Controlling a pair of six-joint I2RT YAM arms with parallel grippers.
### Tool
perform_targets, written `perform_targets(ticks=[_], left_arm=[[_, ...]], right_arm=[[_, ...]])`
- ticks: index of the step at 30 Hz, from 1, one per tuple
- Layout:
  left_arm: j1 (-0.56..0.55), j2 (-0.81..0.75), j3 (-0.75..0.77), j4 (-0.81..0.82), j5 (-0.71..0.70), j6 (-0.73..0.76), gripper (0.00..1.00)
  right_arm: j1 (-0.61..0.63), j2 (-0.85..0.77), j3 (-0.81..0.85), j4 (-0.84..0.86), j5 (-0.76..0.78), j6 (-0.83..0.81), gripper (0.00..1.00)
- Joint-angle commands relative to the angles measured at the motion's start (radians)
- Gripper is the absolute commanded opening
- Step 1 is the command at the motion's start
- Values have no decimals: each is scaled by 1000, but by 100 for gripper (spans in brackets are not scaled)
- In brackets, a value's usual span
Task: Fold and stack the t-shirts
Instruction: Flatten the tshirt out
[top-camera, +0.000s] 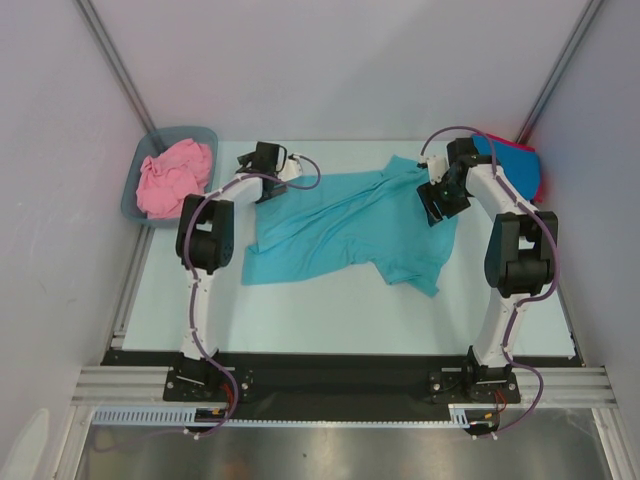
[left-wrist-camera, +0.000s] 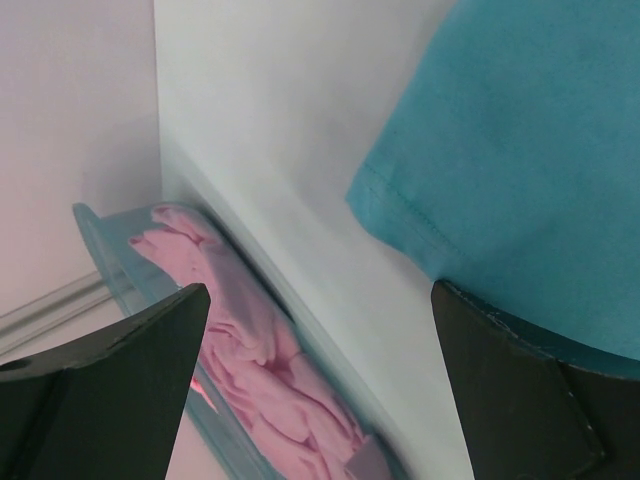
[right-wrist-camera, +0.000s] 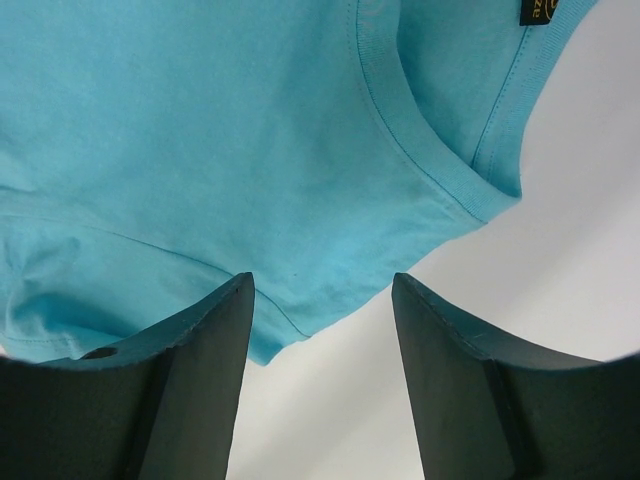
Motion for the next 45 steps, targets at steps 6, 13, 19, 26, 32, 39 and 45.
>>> perform_targets(ticks=[6, 13, 19, 26, 32, 39, 45], left_arm=[[26, 132, 146, 29, -97, 106, 100], [21, 8, 170, -38, 14, -12, 100], [7, -101, 134, -129, 146, -94, 100], [6, -49, 136, -211, 237, -132, 100], [0, 31, 184, -248, 240, -128, 100], [0, 71, 247, -274, 272, -125, 100], [1, 106, 282, -299, 259, -105, 100]], right_arm=[[-4, -25, 35, -2, -9, 15, 63], [-4, -39, 18, 9, 3, 13, 63], [-8, -32, 17, 21, -14, 39, 63], [-8, -24, 28, 24, 5, 33, 64], [-9, -27, 32, 17, 14, 35, 64], [-9, -28, 32, 15, 12, 38, 64], [-8, -27, 35, 15, 12, 38, 64]])
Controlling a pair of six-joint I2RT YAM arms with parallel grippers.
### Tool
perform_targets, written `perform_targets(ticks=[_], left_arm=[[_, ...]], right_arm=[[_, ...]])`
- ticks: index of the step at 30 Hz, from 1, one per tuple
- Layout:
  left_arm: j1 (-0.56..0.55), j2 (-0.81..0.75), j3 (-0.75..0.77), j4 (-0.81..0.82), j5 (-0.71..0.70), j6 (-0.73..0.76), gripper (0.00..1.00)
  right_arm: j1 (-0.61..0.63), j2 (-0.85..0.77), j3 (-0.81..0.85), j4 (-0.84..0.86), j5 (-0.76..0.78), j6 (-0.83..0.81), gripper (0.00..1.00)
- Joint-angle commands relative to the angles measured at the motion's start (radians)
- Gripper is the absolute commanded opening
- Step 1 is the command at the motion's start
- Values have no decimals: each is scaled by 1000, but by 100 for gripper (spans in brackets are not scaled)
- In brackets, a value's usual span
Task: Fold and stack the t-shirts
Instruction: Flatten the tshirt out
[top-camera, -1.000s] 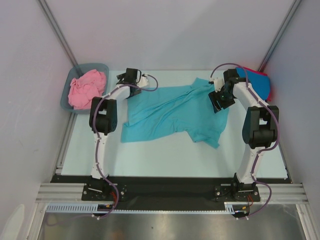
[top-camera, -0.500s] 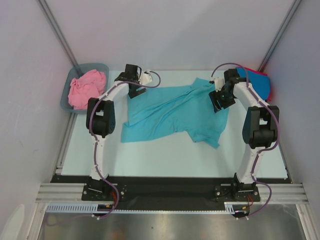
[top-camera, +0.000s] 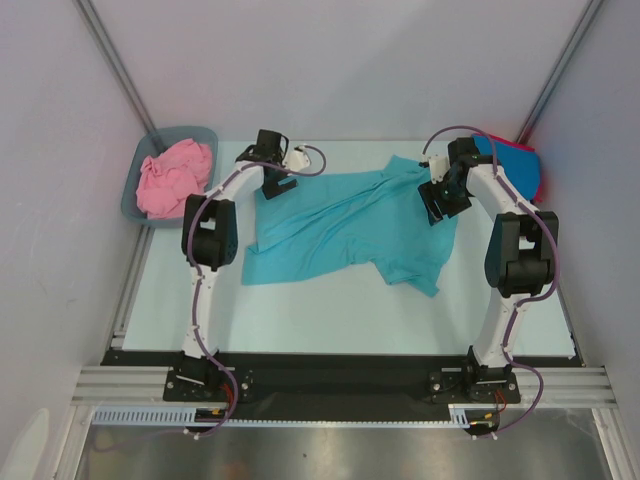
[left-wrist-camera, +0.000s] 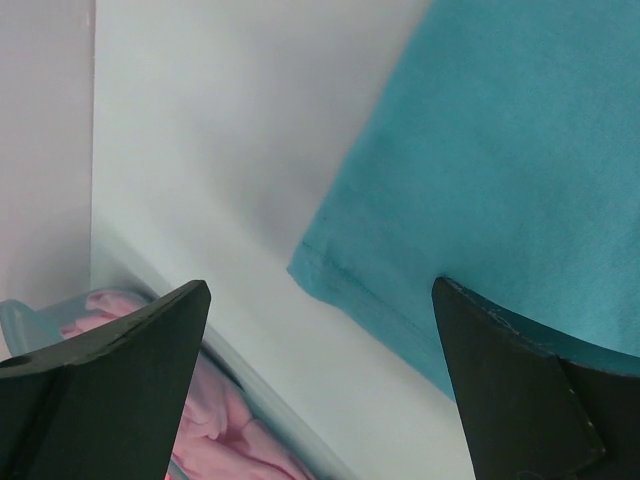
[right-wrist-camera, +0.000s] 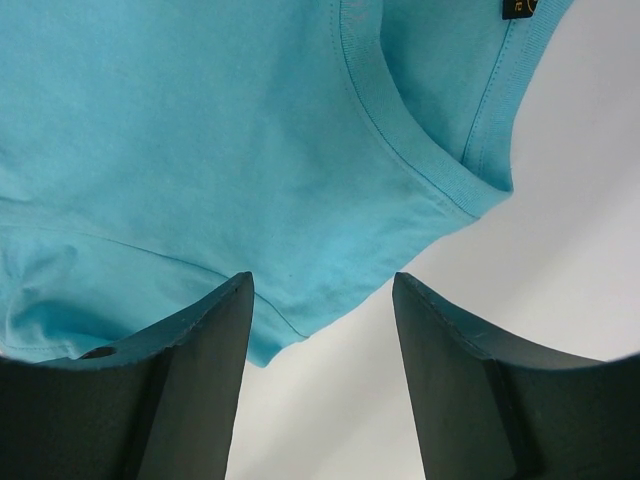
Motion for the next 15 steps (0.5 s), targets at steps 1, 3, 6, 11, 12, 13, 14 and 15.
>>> perform_targets(ticks=[1, 3, 6, 11, 12, 13, 14, 15], left_arm=[[0, 49, 54, -38, 7, 3, 100], [0, 68, 68, -38, -21, 11, 100], [5, 103, 92, -51, -54, 18, 100], [28, 148, 137, -92, -107, 29, 100], [36, 151, 138, -100, -111, 31, 100], [48, 151, 138, -104, -116, 32, 100], [56, 152, 137, -107, -120, 35, 100], [62, 152, 137, -117, -125, 43, 100]], right_arm=[[-3, -27, 35, 8, 2, 12, 64], [-5, -27, 35, 7, 0, 12, 64], [-3, -28, 38, 7, 0, 12, 64], [-5, -33, 35, 7, 2, 12, 64], [-3, -33, 35, 7, 2, 12, 64], [-5, -35, 35, 7, 2, 12, 64], [-3, -35, 35, 7, 2, 12, 64], [-5, -38, 37, 8, 2, 12, 64]])
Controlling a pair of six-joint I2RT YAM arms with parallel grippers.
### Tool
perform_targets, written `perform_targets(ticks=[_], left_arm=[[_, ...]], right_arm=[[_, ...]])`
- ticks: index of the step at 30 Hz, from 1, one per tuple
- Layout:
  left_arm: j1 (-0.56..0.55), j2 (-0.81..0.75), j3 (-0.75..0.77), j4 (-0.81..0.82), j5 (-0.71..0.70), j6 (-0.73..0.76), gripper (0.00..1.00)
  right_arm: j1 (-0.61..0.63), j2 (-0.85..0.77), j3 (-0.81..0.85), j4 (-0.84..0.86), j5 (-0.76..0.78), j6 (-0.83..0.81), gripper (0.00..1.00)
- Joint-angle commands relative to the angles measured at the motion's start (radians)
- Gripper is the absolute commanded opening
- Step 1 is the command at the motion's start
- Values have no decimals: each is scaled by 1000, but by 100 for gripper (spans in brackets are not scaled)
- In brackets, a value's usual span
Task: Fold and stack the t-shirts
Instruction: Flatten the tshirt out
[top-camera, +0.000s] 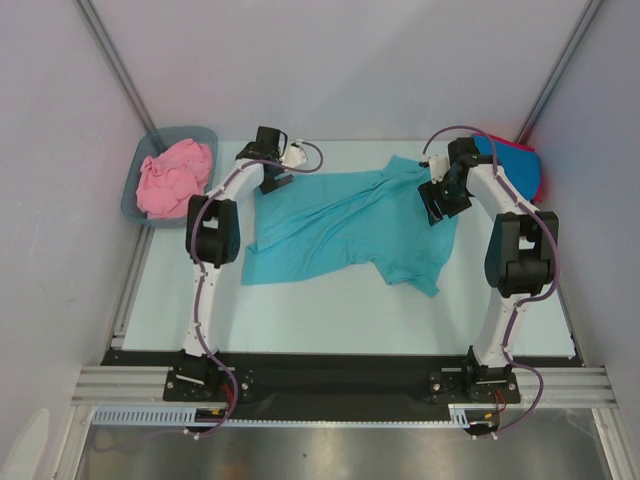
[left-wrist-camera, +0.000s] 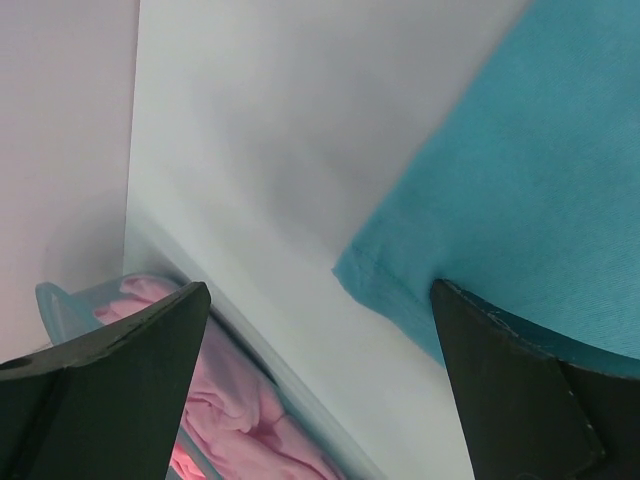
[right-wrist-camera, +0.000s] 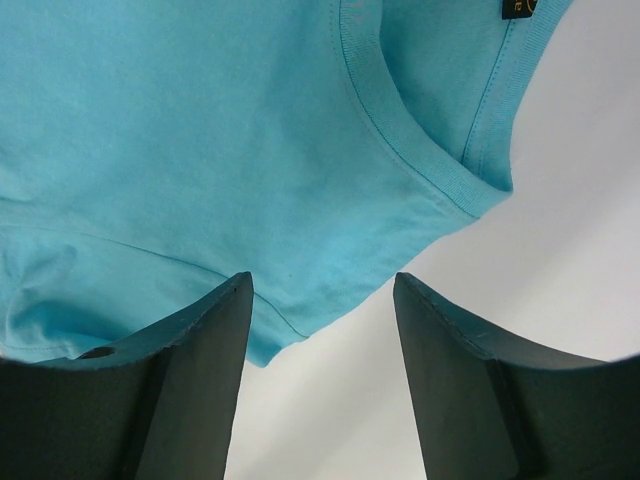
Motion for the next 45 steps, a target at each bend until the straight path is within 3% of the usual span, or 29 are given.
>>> perform_targets(ticks=[1, 9, 17, 28, 33, 39, 45], left_arm=[[66, 58, 0, -96, -48, 28, 100], [129, 84, 25, -107, -108, 83, 100], [148, 197, 178, -89, -208, 116, 100], [132, 239, 175, 129, -412, 166, 100], [114, 161, 155, 224, -447, 94, 100], [44, -201, -160, 220, -230, 8, 100], [-28, -573, -675, 234, -32, 77, 100]], right_arm=[[-3, -38, 35, 6, 0, 12, 64], [-3, -38, 38, 5, -8, 15, 64], [-5, -35, 38, 5, -11, 15, 64], [2, -35, 23, 6, -18, 9, 64], [3, -42, 4, 5, -24, -1, 65], [29, -100, -95, -9, -20, -47, 65], [89, -199, -282, 39, 43, -94, 64]])
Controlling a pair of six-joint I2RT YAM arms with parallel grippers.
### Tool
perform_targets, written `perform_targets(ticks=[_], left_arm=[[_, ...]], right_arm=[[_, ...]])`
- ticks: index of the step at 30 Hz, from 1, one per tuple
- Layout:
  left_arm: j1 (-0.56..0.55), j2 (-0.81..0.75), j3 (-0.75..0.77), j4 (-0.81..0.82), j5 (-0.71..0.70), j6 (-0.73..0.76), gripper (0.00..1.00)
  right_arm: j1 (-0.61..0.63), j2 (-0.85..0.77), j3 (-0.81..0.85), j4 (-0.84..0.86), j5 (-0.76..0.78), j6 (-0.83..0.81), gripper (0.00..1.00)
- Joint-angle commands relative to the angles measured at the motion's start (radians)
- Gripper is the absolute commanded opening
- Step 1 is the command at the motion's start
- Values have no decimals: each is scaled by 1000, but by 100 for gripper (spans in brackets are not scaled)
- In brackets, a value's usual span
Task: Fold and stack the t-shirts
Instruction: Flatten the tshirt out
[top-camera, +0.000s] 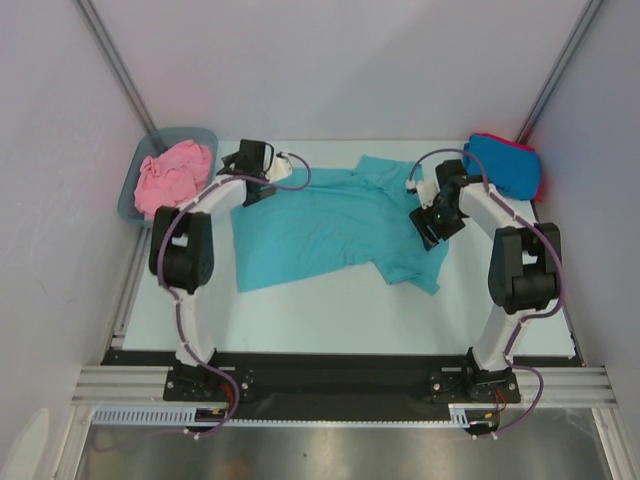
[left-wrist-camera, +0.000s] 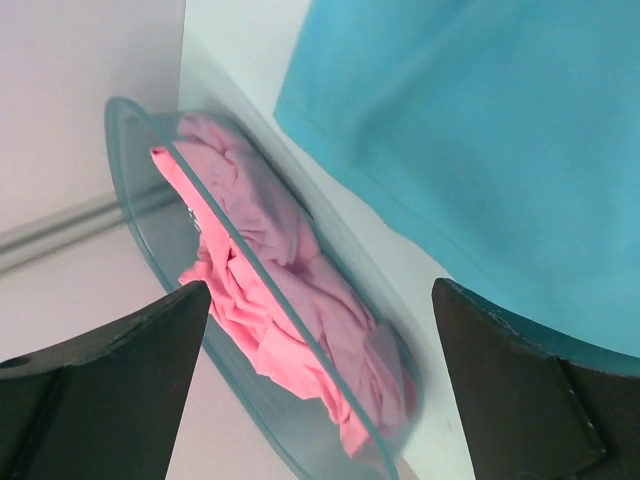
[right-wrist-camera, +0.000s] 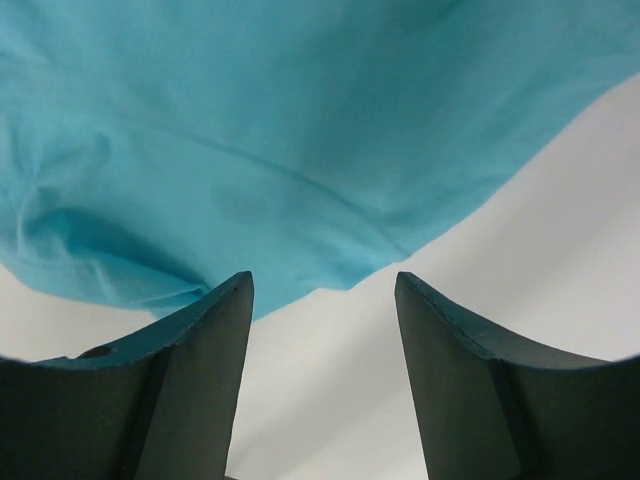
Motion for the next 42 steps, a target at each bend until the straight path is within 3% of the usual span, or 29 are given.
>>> perform_targets(ticks=[1, 3, 10, 18, 28, 35, 42], left_arm=[[-51, -229, -198, 21, 159, 22, 100], [-64, -311, -296, 12, 192, 45, 100], [-85, -434, -413, -183, 347, 75, 100], [-147, -529, -583, -261, 354, 202, 100], [-148, -635, -556, -521, 571, -31, 100], [-160, -783, -813, -392, 473, 21, 100], [-164, -819, -993, -231, 356, 96, 100]], right_arm=[[46, -89, -80, 26, 38, -53, 64], [59, -113, -116, 28, 43, -71, 64], [114, -169, -238, 61, 122, -191, 64], [125, -176, -206, 55, 188, -286, 65], [146, -199, -179, 23, 222, -317, 65], [155, -190, -168, 29, 238, -318, 66], [158, -169, -111, 32, 239, -303, 66]])
